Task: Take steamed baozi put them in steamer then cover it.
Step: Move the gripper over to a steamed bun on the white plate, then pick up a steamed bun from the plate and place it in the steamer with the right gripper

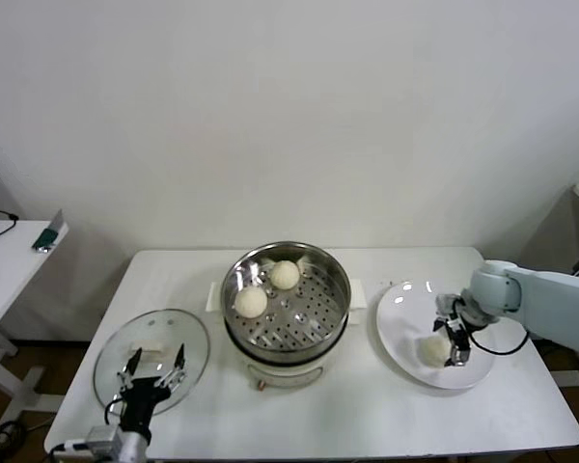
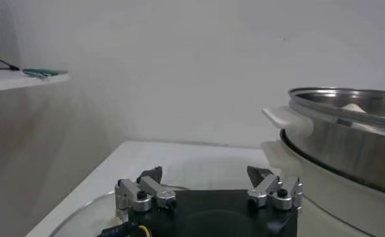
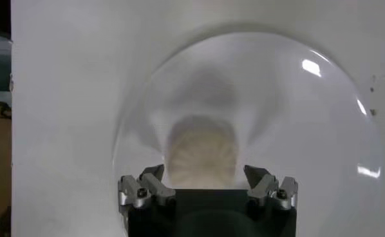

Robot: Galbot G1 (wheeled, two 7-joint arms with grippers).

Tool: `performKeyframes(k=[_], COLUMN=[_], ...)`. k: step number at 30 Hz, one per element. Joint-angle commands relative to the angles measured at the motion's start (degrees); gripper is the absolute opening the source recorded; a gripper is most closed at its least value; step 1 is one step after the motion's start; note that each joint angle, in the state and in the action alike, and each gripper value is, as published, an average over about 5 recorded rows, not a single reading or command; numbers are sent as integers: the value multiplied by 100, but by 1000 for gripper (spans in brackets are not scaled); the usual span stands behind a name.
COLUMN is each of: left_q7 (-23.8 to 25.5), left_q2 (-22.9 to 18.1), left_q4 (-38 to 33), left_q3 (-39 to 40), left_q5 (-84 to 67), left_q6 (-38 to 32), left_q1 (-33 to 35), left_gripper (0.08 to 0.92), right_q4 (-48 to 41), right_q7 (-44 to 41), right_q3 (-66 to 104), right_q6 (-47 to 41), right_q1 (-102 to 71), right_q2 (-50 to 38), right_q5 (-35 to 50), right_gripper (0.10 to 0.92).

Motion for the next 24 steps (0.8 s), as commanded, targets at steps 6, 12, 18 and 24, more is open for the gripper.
performKeyframes(k=[6,12,18,24], left_q7=[2,1,1,5], left_q2=[9,-2,21,15], left_q4=[5,-2,-28,-111], left_q3=[5,17,-2,8], left_q5=[-2,9,11,22], left_q6=[6,9,18,56], left_q1=[-10,-18,-20,-33], left_gripper=[823,823,823,823], right_q4=[-60,141,312,467], right_q7=[-23,-329,-911,-1136], right_q3=[147,-405,-1587,-1138], right_q6=[-1,304,1337,2454], right_q1=[-107,943,3442,4691], right_q2=[26,119,959,2079], right_q5=[-128,-34,433,569], right_gripper=[709,688,687,687])
